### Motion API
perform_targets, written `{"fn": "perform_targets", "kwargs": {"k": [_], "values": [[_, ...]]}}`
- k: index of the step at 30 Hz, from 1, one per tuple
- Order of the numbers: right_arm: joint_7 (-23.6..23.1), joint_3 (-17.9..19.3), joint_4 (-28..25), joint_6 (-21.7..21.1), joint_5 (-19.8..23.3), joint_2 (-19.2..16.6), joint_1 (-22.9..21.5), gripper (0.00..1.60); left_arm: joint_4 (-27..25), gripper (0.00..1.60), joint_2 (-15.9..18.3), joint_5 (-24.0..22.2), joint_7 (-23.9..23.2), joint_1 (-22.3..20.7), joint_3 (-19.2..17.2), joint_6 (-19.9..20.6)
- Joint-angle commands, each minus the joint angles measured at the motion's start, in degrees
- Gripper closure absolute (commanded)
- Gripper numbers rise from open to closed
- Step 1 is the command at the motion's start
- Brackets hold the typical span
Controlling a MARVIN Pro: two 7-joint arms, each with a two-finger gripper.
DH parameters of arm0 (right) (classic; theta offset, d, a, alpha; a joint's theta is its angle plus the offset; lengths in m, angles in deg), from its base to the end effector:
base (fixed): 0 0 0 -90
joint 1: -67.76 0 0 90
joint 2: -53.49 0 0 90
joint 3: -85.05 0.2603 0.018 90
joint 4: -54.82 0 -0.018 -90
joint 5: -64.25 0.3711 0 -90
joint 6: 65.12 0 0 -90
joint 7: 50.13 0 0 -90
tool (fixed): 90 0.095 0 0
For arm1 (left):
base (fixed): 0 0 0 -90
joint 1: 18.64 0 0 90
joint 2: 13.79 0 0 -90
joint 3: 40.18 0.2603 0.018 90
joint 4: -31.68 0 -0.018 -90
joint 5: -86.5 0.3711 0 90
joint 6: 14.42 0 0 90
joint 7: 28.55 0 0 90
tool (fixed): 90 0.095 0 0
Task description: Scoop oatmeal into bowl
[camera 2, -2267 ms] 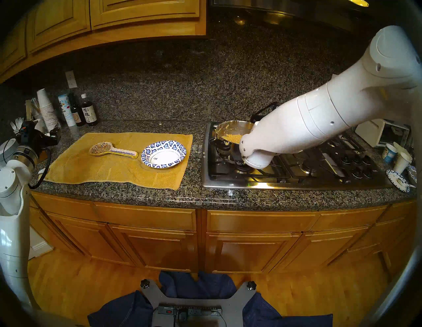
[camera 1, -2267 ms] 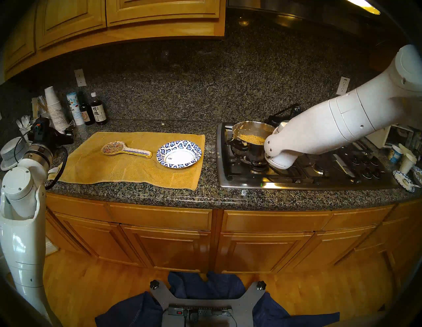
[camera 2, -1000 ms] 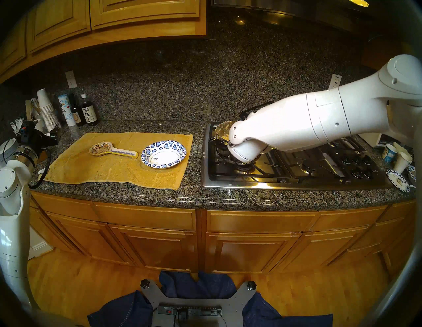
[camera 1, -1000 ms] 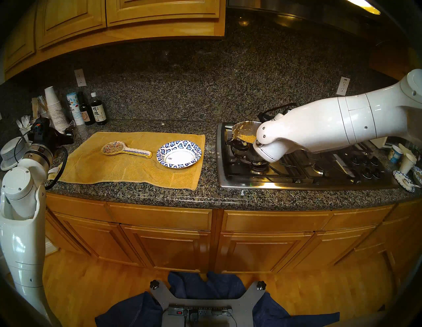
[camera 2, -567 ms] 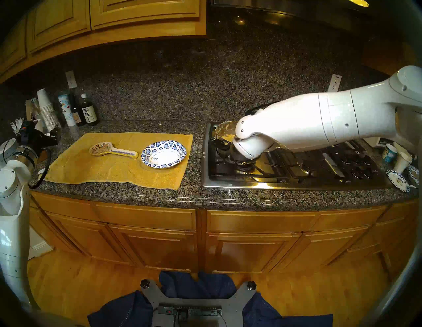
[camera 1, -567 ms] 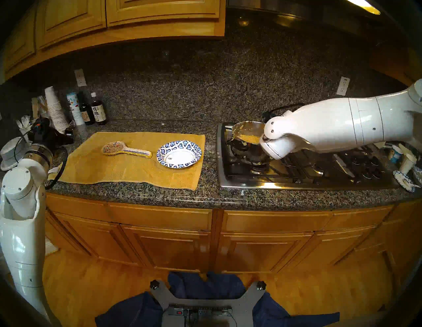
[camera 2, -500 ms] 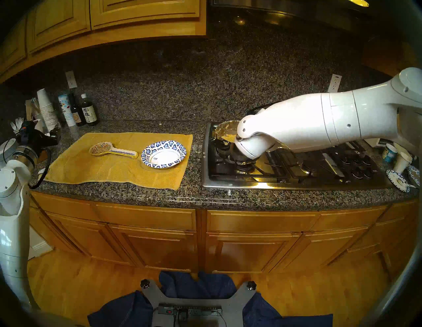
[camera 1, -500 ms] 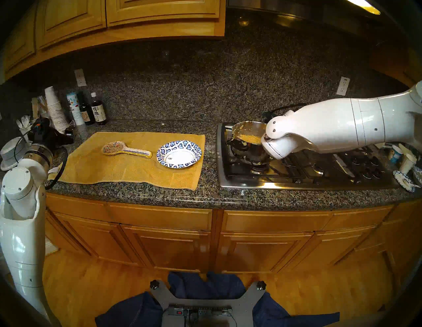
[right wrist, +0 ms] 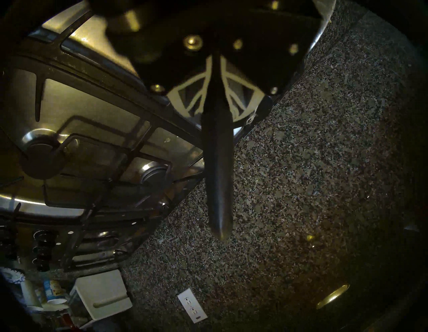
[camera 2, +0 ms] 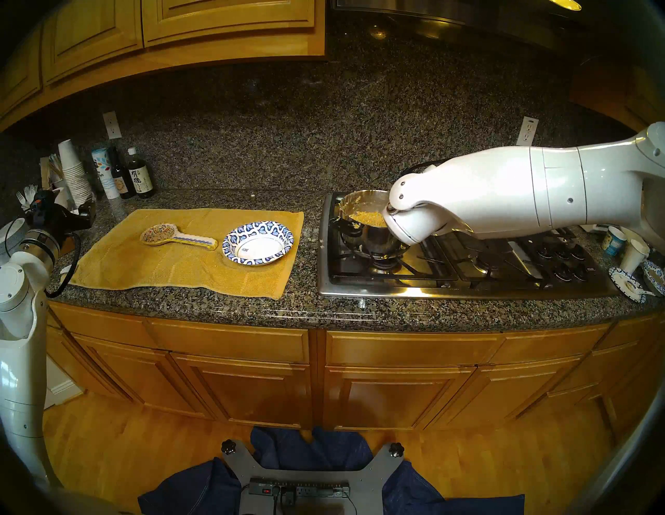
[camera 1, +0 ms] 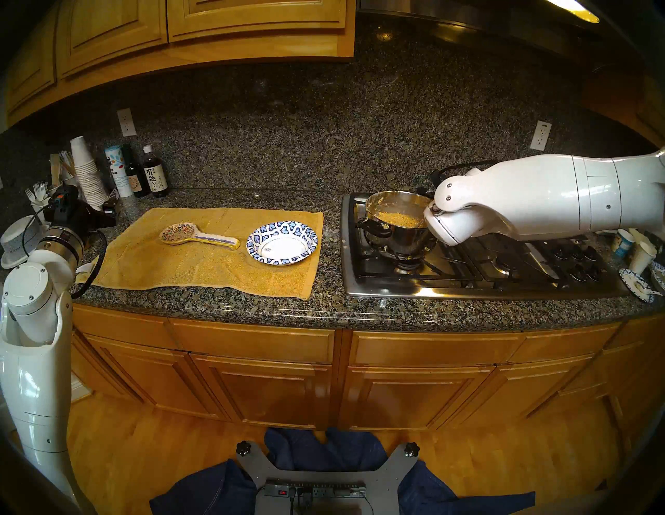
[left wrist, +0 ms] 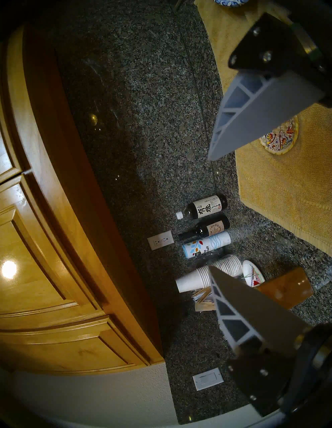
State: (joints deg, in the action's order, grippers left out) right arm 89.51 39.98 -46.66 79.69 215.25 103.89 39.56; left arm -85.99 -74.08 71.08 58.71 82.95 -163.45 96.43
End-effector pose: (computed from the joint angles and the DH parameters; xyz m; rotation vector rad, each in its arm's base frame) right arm 0.5026 0.0409 -0.1118 -2.0752 1.2596 -1.7887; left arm 0.3818 0.2487 -0.0398 -1.7964 0.0208 -1.9751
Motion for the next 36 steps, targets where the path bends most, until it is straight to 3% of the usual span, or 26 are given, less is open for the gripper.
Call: {"fn": "perform_targets", "kwargs": {"k": [1, 36], "values": [[-0.51, 3.51, -0.51, 0.19, -2.58, -1.61, -2.44, 1.60, -1.58, 0.00, 0.83, 0.12, -0.04, -1.01, -0.57, -0.95], [-0.59, 11.31, -0.74, 0.19, -4.59, -9.21, 0.81, 1.60, -1.60, 0.00, 1.07, -0.16, 0.22, -0.82, -0.54, -1.07]]}}
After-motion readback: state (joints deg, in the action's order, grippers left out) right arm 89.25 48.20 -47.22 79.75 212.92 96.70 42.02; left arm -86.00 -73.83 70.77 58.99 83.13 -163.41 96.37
